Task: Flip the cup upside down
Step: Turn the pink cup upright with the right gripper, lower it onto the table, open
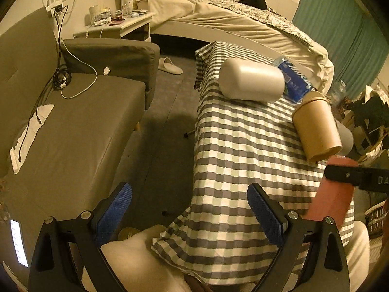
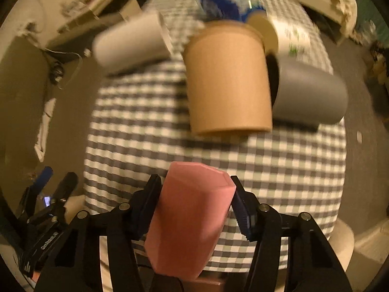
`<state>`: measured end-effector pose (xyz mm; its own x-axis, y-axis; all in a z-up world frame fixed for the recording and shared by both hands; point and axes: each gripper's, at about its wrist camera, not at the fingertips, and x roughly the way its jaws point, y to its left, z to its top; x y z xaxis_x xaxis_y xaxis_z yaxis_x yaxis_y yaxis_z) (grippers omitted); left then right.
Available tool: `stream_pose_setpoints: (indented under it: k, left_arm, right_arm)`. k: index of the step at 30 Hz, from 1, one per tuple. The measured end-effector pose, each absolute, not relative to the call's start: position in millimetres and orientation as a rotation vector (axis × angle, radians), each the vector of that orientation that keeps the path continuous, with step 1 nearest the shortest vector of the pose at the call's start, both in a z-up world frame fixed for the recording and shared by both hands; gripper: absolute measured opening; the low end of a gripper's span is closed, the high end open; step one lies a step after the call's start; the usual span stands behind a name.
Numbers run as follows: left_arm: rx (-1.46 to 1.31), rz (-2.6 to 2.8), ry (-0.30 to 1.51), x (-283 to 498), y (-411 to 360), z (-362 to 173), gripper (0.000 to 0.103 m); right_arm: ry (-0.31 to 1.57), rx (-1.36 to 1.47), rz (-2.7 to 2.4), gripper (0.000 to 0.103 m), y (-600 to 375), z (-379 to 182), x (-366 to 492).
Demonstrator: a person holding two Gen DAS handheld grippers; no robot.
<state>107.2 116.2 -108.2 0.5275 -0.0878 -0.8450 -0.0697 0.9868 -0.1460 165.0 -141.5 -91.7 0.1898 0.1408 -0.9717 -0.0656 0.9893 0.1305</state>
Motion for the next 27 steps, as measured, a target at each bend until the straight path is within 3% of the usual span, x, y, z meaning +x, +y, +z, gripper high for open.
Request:
stream_pose_setpoints:
  k: [6,17,20,27]
  left_arm:
    - [-0.174,-0.011,0.992,92.3,108.9,-94.2,0.098]
    - [-0.139,-0.005,1.004,75.5,86.3,-90.9,0.098]
    - [-0.113,-0.004,1.005,74.8,80.2,-90.0,0.098]
    - [-0.088,0.000,1.013,78.6,71.0,-90.5,0.098]
  right_arm:
    - [1.142,-0.087,0.186,0.055,-145.0,-56.4,132.4]
    - [1.028,-0.067,0.242,0.056,-145.5,-75.4,109.0]
    - [1.009,-0.036,0.237,0.064,-145.7,-81.8,108.3]
    - [0.996,-0.004,0.263,0.059,-148.5,-95.0,105.7]
